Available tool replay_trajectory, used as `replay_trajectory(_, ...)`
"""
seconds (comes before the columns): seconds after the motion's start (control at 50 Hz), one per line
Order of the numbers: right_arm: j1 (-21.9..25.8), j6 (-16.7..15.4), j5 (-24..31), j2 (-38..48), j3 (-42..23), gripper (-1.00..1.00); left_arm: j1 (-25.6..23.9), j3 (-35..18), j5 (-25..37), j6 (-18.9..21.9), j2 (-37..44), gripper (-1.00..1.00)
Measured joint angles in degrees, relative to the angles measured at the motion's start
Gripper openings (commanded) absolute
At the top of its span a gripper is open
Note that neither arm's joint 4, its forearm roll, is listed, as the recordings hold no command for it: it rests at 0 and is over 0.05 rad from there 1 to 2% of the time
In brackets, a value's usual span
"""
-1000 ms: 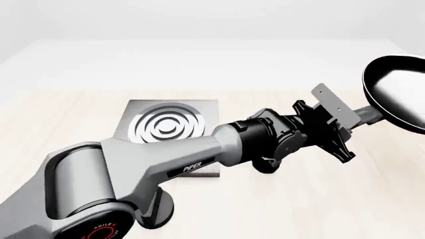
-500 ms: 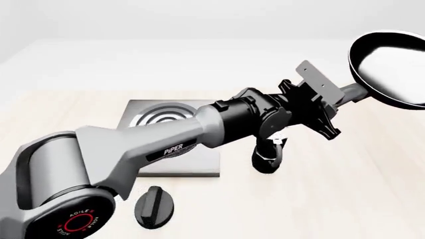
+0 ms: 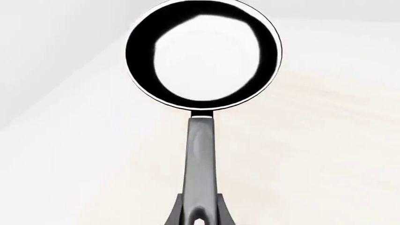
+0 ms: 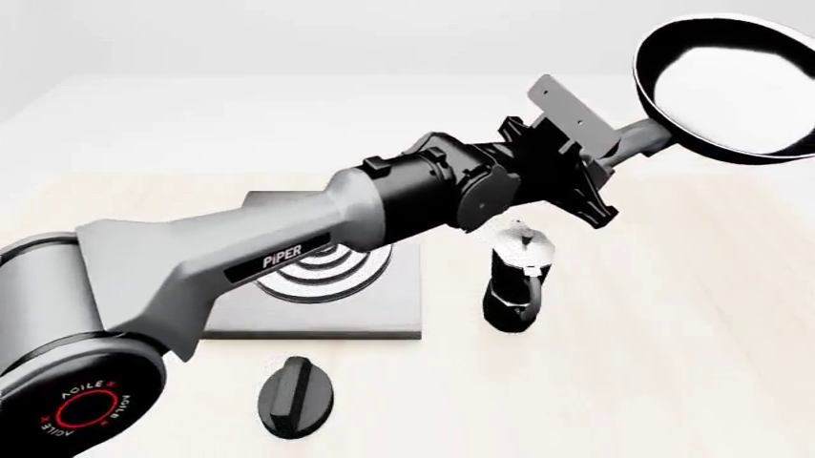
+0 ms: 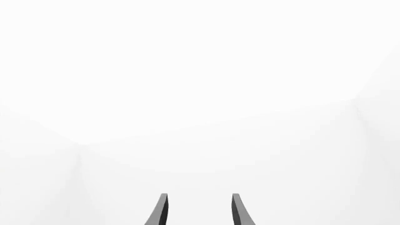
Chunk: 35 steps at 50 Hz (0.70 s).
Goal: Put the frying pan on the stove.
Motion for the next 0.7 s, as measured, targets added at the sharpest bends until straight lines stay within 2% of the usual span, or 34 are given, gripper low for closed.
replay_trajectory(0.7, -1.58, 0.70, 4.71, 0.87, -4.93, 1.00, 6.38, 13.68, -6.19, -0.40, -10.76, -1.00)
